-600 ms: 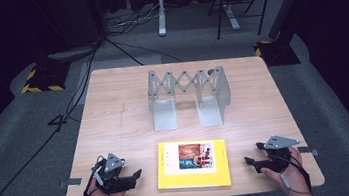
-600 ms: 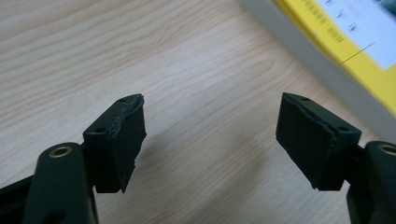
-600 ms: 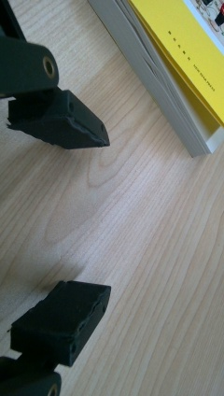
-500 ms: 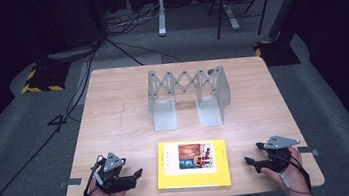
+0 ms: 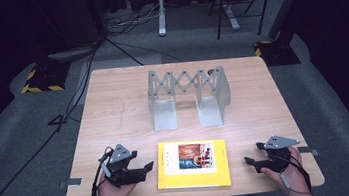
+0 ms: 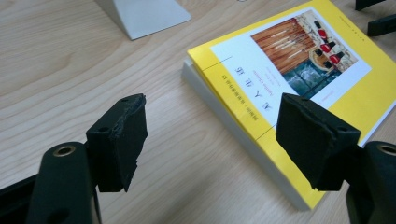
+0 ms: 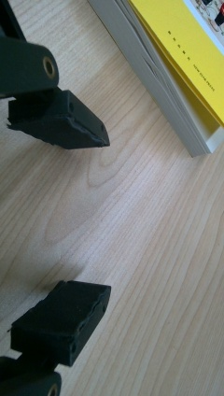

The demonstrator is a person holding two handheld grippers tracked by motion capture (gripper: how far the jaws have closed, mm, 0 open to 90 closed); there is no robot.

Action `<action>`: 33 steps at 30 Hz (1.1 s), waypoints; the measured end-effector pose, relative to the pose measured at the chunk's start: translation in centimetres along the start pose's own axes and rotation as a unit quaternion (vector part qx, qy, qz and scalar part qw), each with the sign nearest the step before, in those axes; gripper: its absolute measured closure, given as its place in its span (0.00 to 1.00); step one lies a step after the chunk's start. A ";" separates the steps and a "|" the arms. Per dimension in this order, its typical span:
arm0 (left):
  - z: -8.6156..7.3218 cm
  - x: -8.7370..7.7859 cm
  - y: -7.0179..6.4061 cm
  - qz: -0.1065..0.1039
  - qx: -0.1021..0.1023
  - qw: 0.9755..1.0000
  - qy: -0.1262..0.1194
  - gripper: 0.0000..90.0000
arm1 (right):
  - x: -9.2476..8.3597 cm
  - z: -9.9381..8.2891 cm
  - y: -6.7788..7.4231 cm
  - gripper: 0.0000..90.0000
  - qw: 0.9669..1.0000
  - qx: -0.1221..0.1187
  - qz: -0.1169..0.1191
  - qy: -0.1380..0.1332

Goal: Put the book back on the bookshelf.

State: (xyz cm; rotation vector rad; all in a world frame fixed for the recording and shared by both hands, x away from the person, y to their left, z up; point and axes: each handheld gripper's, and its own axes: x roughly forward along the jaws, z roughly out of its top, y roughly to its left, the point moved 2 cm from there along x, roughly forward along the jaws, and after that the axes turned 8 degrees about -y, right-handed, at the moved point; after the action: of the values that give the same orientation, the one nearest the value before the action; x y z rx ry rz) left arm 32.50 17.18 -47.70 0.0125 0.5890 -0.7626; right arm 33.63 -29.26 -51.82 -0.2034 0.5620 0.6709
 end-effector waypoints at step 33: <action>1.4 3.0 -1.7 -0.077 -0.005 0.997 -0.023 0.37 | 0.0 0.0 0.0 0.27 1.000 0.000 0.000 0.000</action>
State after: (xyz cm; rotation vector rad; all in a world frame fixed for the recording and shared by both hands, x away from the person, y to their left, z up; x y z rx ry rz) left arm 33.78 13.67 -47.69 -0.0611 0.5552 -0.9079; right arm 33.63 -29.28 -51.82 -0.2033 0.5613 0.6700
